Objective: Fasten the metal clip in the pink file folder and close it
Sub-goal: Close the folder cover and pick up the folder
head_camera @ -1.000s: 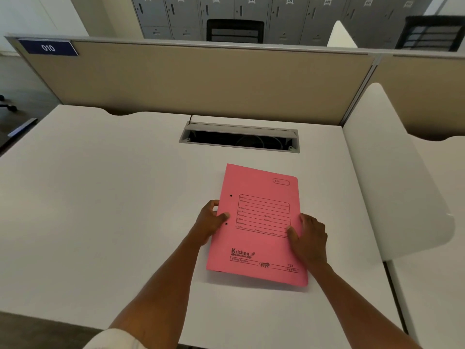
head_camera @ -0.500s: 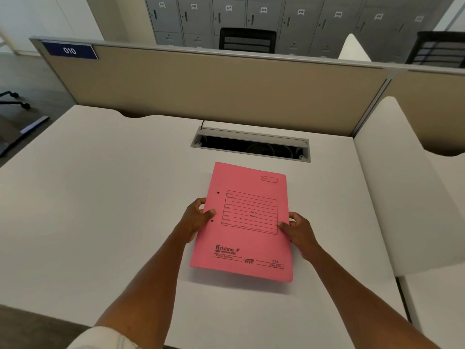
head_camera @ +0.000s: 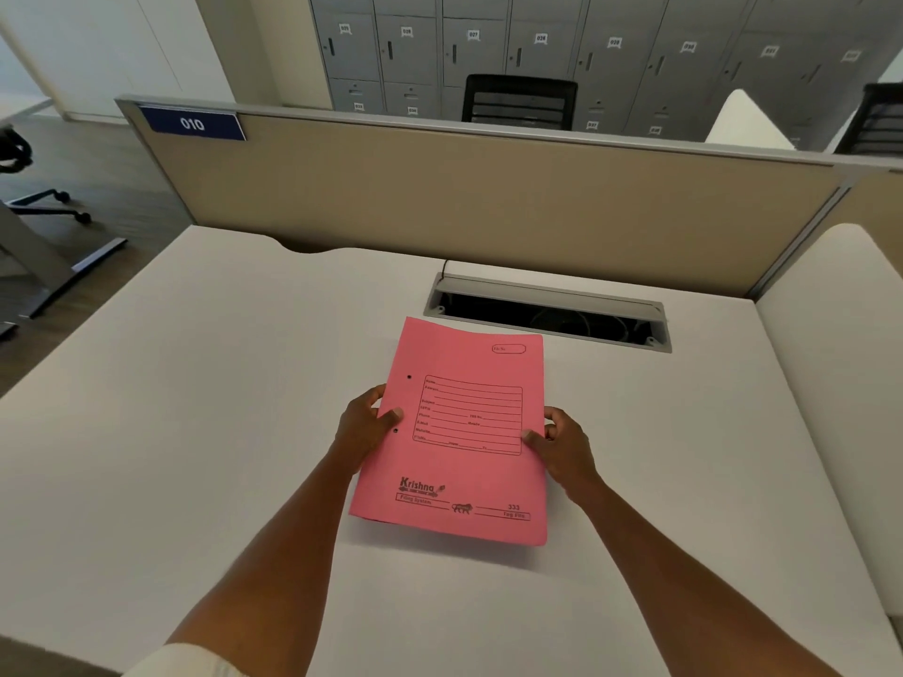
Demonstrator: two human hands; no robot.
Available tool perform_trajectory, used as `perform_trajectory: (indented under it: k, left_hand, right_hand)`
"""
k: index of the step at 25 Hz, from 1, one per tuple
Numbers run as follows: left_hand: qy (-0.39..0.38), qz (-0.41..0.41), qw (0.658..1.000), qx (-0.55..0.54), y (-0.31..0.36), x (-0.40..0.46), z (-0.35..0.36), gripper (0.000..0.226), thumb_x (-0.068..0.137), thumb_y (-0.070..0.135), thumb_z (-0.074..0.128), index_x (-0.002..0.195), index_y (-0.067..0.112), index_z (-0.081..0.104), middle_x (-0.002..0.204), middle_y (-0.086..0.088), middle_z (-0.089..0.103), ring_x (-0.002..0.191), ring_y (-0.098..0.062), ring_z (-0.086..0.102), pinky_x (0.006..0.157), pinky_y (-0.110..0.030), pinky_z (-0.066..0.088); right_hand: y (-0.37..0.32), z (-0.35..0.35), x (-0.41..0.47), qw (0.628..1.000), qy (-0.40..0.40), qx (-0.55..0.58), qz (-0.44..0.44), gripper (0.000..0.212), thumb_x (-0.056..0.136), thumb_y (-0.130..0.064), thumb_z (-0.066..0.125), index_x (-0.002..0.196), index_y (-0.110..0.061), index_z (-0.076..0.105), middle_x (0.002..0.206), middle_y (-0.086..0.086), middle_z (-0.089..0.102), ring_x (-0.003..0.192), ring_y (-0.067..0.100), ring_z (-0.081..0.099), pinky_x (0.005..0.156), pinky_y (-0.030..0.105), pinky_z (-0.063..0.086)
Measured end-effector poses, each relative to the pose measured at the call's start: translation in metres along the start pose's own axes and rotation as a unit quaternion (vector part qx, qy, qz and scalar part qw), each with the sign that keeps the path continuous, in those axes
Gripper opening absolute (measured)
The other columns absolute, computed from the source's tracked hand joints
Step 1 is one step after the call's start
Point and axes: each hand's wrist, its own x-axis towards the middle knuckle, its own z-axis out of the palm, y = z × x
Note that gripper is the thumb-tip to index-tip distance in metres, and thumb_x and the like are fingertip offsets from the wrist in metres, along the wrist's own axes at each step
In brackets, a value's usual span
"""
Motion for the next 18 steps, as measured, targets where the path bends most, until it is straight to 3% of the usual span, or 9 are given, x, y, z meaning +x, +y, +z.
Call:
perform_trajectory:
  k: [8, 13, 18]
  left_hand:
    - [0.033, 0.026, 0.992, 0.116, 0.002, 0.082, -0.090, 0.038, 0.098, 0.012, 0.051, 0.135, 0.020, 0.054, 0.120, -0.007, 0.070, 0.096, -0.030, 0.070, 0.091, -0.050, 0.055]
    - [0.044, 0.029, 0.990, 0.129, 0.000, 0.130, -0.136, 0.039, 0.099, 0.013, 0.050, 0.137, 0.019, 0.051, 0.124, -0.008, 0.069, 0.101, -0.032, 0.069, 0.093, -0.052, 0.055]
    - [0.057, 0.035, 0.987, 0.145, 0.000, 0.177, -0.163, 0.038, 0.100, 0.016, 0.049, 0.138, 0.021, 0.050, 0.126, -0.008, 0.068, 0.100, -0.032, 0.069, 0.091, -0.053, 0.055]
  right_hand:
    - [-0.066, 0.091, 0.061, 1.000, 0.008, -0.014, -0.018, 0.046, 0.088, -0.023, 0.070, 0.129, -0.013, 0.053, 0.115, 0.009, 0.071, 0.097, 0.027, 0.068, 0.088, 0.045, 0.057]
    - [-0.104, 0.133, 0.099, 0.999, 0.019, -0.008, -0.045, 0.046, 0.088, -0.022, 0.071, 0.129, -0.016, 0.053, 0.111, 0.000, 0.069, 0.090, 0.020, 0.066, 0.076, 0.028, 0.054]
    - [-0.133, 0.161, 0.138, 0.998, 0.020, -0.021, -0.048, 0.043, 0.087, -0.021, 0.071, 0.127, -0.016, 0.055, 0.104, 0.001, 0.068, 0.087, 0.021, 0.066, 0.072, 0.026, 0.052]
